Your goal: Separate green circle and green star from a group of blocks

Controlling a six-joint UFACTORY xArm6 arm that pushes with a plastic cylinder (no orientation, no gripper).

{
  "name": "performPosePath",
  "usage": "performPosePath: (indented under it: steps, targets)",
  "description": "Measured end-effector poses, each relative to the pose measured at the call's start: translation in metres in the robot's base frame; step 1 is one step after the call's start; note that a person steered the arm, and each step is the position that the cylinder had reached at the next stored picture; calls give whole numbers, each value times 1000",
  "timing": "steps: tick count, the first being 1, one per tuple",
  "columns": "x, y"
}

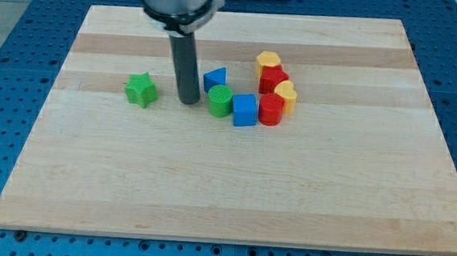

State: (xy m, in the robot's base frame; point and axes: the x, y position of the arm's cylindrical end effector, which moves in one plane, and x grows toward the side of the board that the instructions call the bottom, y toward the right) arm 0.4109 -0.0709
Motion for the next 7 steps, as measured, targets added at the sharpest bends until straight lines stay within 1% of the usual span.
performPosePath:
  steps: [2,4,6,7]
  targets:
    - [-14,38]
    - [-63,32]
    - [-80,34]
    - [-82,50]
